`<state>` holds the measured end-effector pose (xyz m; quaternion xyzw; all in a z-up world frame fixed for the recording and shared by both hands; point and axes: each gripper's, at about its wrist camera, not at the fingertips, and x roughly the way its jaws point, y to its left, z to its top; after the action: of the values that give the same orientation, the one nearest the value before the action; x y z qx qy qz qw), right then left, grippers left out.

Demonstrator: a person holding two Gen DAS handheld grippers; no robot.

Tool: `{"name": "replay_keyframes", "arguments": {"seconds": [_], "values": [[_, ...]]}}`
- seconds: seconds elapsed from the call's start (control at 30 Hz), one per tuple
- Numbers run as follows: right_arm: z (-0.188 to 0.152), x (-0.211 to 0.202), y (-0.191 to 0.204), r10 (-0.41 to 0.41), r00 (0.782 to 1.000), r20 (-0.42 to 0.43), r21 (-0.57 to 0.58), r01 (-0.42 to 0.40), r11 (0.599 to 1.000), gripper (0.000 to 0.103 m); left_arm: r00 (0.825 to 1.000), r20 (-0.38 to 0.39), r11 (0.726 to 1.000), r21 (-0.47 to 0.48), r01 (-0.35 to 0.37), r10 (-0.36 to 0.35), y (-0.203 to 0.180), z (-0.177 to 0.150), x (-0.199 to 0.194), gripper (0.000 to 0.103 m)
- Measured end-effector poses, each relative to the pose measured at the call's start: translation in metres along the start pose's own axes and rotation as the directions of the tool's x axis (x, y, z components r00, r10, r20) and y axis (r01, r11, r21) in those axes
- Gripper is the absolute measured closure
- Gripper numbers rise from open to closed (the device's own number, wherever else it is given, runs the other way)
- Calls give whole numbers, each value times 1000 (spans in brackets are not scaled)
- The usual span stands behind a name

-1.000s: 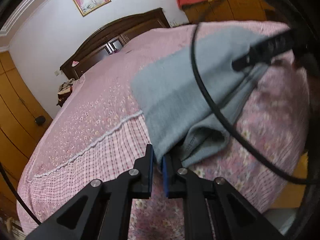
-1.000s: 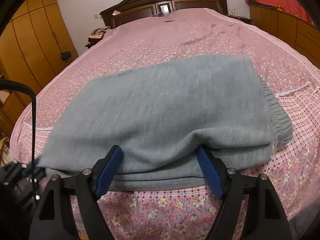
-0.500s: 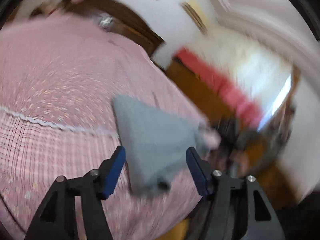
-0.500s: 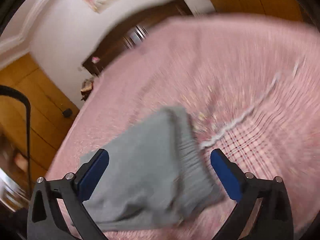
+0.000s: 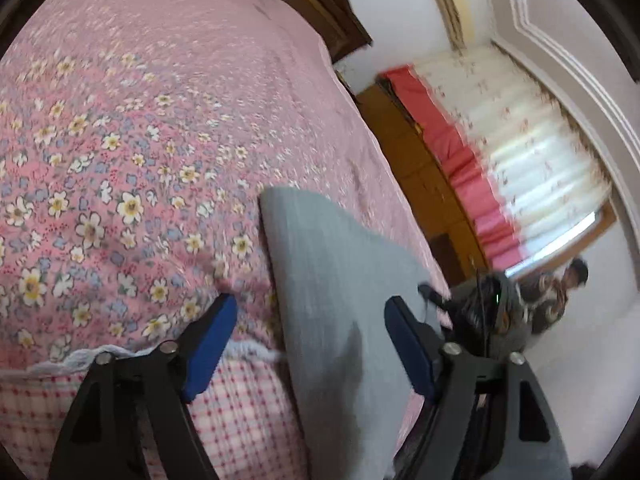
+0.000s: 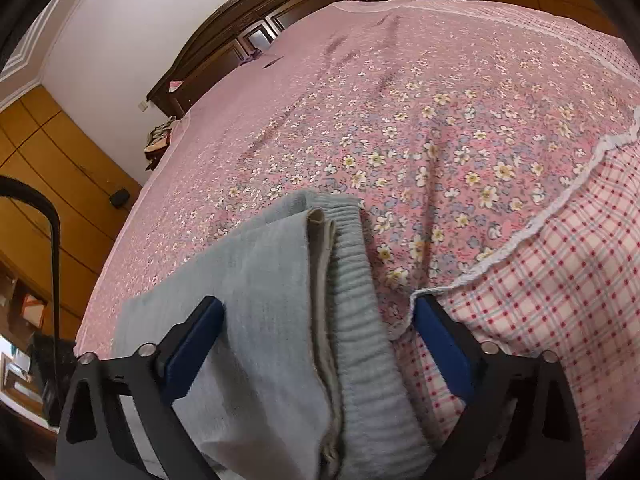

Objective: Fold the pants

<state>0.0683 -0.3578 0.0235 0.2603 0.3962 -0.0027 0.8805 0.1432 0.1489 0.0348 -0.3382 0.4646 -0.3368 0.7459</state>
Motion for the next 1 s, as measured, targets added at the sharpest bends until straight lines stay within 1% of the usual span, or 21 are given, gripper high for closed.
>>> {"name": "replay_keyframes", "arguments": {"seconds": [0.03,0.07,0.1,0.17,0.2,0.23,0.27,0.33,0.37,0.43,0.5,0.6,0.67,0.73,0.83,0.9,1.0], "values": [[-1,-2,-3,1,1000,0,3,-1,1000,12,1000,4,1000,-13,-9,9,0,0,1,58],[-1,-4,-7,0,1000,1,6,0,1000,15,1000,6,999,-50,-6,6,2,0,3,69],[-3,-7,-7,-16,1000,0,8,16,1000,17,1000,18,996,-89,1,1,2,-5,6,74],[-8,-10,-5,-43,999,0,-5,43,999,30,997,80,991,-131,31,-21,-2,-19,10,80],[-14,-12,4,-66,998,6,-51,66,997,44,995,95,991,-133,31,-18,-3,-23,12,85],[-21,-15,13,-87,996,13,-88,88,992,56,994,108,991,-131,22,-8,-7,-28,15,87],[-24,-18,19,-101,995,26,-110,103,989,65,993,121,992,-124,14,1,-9,-28,15,87],[-30,-28,27,-117,990,76,-147,127,981,75,993,122,991,-130,18,-2,-12,-25,13,89],[-31,-32,28,-111,990,89,-143,123,982,76,992,123,991,-134,24,-7,-20,-26,18,89],[-28,-44,27,-73,991,115,-101,85,991,77,992,124,992,-123,28,-12,-26,-21,14,90],[-29,-55,30,-64,988,141,-88,77,993,78,992,129,998,-60,-1,9,-39,-18,6,90],[-31,-69,50,-130,972,195,-134,157,978,78,989,143,1000,4,-26,25,-63,-18,-3,90],[-34,-74,60,-150,966,212,-146,183,972,81,986,164,998,32,-46,40,-75,-17,-12,90],[-38,-83,72,-129,966,226,-176,171,969,81,980,189,996,49,-70,60,-76,-15,-23,91],[-44,-88,100,-116,964,241,-254,178,951,81,971,223,994,49,-101,88,-73,-9,-38,91],[-46,-89,118,-97,965,243,-299,169,939,81,961,247,989,47,-138,123,-70,-3,-47,91],[-43,-85,140,-65,969,237,-340,146,929,82,947,269,979,55,-196,174,-62,-3,-58,91]]}}
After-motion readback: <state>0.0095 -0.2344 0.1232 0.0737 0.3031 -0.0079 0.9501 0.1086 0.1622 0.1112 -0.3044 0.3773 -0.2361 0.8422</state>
